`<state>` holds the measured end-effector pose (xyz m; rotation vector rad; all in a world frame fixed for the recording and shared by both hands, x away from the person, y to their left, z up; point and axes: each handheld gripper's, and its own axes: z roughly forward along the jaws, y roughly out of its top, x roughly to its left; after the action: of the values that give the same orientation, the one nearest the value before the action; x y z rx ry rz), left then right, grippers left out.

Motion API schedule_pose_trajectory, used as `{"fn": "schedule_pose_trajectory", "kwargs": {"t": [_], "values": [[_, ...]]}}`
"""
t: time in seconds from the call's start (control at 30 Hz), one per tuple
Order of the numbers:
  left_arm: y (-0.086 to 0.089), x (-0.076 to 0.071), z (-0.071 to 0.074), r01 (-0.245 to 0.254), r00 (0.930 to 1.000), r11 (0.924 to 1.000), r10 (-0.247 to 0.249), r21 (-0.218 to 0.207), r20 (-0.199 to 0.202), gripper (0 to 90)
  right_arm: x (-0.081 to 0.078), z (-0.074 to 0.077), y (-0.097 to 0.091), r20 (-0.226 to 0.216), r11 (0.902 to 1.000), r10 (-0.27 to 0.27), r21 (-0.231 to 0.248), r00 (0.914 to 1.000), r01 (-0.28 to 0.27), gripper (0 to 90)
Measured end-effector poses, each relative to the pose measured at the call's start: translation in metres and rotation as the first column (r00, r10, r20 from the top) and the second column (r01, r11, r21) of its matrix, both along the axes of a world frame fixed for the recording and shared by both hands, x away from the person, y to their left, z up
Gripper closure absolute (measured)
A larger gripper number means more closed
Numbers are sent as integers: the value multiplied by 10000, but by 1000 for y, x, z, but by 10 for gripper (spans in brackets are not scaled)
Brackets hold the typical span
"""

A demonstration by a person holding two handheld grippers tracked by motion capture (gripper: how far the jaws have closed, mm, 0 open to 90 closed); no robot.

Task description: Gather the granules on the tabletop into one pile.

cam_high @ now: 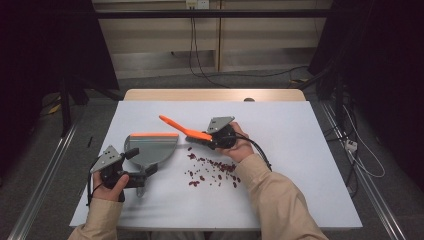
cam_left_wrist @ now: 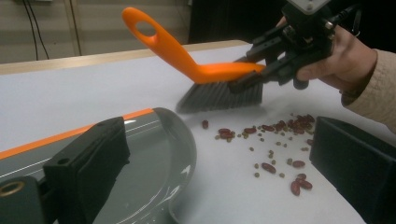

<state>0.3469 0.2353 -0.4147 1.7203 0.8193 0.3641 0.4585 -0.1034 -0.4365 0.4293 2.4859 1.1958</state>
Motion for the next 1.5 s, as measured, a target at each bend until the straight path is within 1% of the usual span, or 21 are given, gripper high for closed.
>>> {"fn": "schedule_pose_trajectory", "kwargs": {"t": [0.07, 0.1, 0.23, 0.3, 0.47, 0.7, 0.83, 0.93, 0.97, 1.03, 1.13, 1.23, 1.33, 1.4, 1.5], "values": [[0, 0, 0, 18, 10000, 10000, -18, 0, -4, 44, -5, 0, 2, 136, 9996, 165, -230, 9998, -162, 710], [1, 0, 0, 26, 10000, 10000, -26, 23, 2, 44, -8, 0, 2, 114, 9993, 265, -261, 9996, -262, 710], [2, -1, 1, 9, 10000, 10000, -8, -26, 63, 44, -19, 1, -1, 7, 9981, 590, -187, 9983, -589, 710], [2, -1, 1, -6, 10000, 10000, 6, -22, 68, 44, -26, 2, 0, 95, 9962, 815, -317, 9966, -811, 710], [1, -2, 2, 63, 9999, 10000, -63, -11, 104, 43, -44, 3, -2, 136, 9921, 1217, -338, 9925, -1212, 710], [1, -2, 2, 131, 9999, 9999, -131, 3, 110, 42, -60, 5, -6, 98, 9902, 1356, -352, 9907, -1352, 710], [1, -2, 2, 150, 9998, 9999, -150, 11, 103, 42, -65, 6, -7, 55, 9897, 1404, -282, 9901, -1402, 711], [1, -2, 2, 161, 9998, 9999, -161, -9, 103, 42, -66, 7, -9, 5, 9914, 1303, -87, 9915, -1303, 710], [1, -2, 2, 159, 9998, 9999, -159, -1, 108, 42, -66, 8, -10, 70, 9925, 1218, -55, 9925, -1217, 710], [1, -2, 1, 154, 9998, 9999, -154, -7, 101, 42, -65, 10, -12, 59, 9936, 1125, 126, 9936, -1126, 710], [1, -2, 1, 159, 9998, 9999, -158, -39, 72, 42, -64, 16, -19, 180, 9957, 809, 429, 9966, -816, 711], [1, -2, 1, 187, 9998, 9998, -187, -37, 73, 42, -61, 20, -31, 307, 9979, 258, 585, 9992, -276, 710], [2, -2, 1, 187, 9998, 9998, -187, -16, 68, 42, -58, 20, -47, 349, 9976, -362, 596, 9987, 341, 710], [2, -2, 1, 205, 9998, 9998, -205, -24, 71, 42, -57, 18, -55, 532, 9968, -746, 311, 9958, 730, 711], [1, -2, 0, 209, 9998, 9998, -209, -22, 60, 42, -57, 11, -66, 527, 9922, -1246, 107, 9908, 1242, 710]]}}
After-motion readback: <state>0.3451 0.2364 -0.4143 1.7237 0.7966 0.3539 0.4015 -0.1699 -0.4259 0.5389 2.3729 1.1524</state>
